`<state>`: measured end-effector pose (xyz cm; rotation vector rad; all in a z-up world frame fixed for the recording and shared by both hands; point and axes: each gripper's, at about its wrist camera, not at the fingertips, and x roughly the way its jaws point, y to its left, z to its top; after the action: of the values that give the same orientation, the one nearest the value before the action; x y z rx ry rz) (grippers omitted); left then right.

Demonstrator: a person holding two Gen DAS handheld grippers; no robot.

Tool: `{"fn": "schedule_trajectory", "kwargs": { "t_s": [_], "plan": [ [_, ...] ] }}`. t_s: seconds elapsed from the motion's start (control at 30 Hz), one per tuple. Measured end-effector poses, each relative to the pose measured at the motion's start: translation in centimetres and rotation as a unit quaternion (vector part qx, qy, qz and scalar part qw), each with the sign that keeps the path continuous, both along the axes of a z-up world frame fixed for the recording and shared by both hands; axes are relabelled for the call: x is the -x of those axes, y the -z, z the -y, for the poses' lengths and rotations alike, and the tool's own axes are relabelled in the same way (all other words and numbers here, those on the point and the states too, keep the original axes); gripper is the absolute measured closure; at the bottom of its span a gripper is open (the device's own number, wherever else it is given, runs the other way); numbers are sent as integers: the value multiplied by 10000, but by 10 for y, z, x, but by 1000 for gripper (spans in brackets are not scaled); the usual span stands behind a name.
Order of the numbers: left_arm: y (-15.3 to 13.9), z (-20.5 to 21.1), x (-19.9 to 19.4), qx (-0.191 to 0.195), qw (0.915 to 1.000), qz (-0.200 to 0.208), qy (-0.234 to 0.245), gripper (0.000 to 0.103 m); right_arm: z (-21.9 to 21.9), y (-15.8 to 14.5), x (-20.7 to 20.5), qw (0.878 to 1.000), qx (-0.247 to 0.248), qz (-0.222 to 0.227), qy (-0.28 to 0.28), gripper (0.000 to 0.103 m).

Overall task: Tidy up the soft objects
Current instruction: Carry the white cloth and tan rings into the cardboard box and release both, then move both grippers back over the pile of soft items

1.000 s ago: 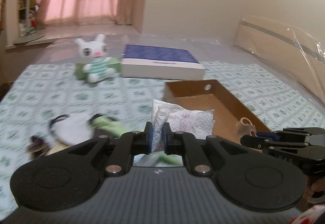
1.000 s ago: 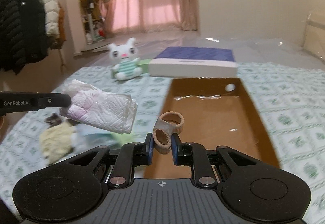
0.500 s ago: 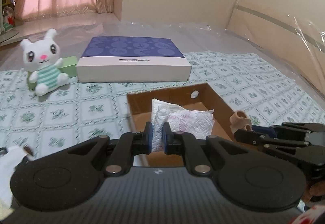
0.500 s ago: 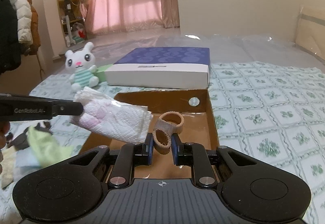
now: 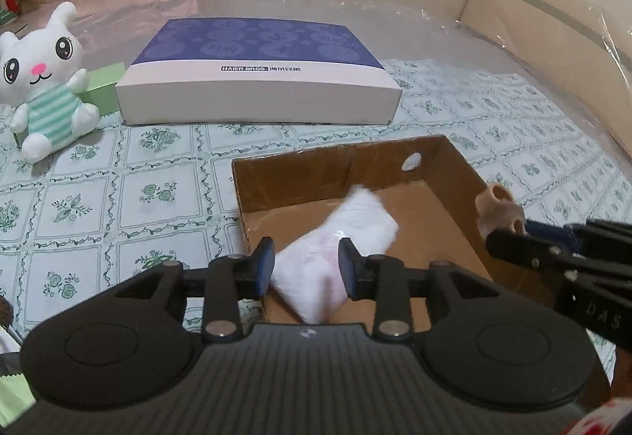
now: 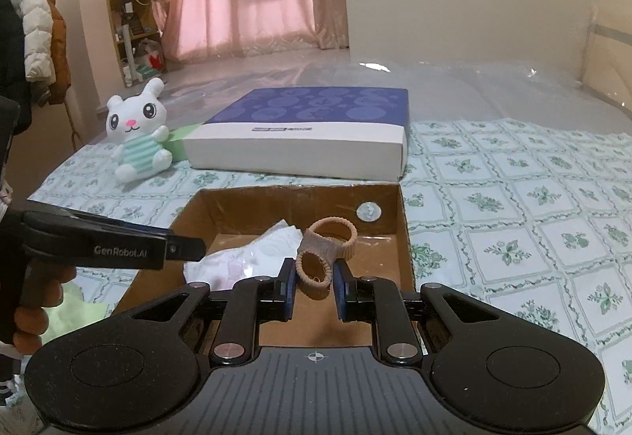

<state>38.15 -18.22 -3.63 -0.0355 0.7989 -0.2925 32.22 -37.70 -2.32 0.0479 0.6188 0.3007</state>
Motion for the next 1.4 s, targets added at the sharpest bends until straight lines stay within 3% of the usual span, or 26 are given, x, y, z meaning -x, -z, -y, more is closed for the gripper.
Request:
{"fn": "schedule_trajectory", "kwargs": {
  "t_s": [0.13,0.23,0.3,0.43,0.83,1.2,1.4],
  "plan": [
    [0,-3,5,-21,10000,57,61,60,-5,-2,0,9999,20,139,-67,78],
    [-5,-4,10,-28,9998,129,127,47,-8,-3,2,9996,45,273,-87,56],
    [-8,-4,14,-114,9996,185,166,47,-8,-5,6,9993,31,360,-77,47],
    [-13,-6,22,-229,9991,311,195,46,-7,-8,9,9994,-21,327,-59,47],
    [-27,-16,50,-87,9991,290,285,42,1,-20,46,9994,-237,223,76,47],
    [-55,-33,109,180,9982,369,427,41,9,-42,108,9918,-1145,228,520,46],
    [-70,-49,151,172,9978,468,432,40,6,-56,144,9876,-1391,240,680,45]
  ]
}}
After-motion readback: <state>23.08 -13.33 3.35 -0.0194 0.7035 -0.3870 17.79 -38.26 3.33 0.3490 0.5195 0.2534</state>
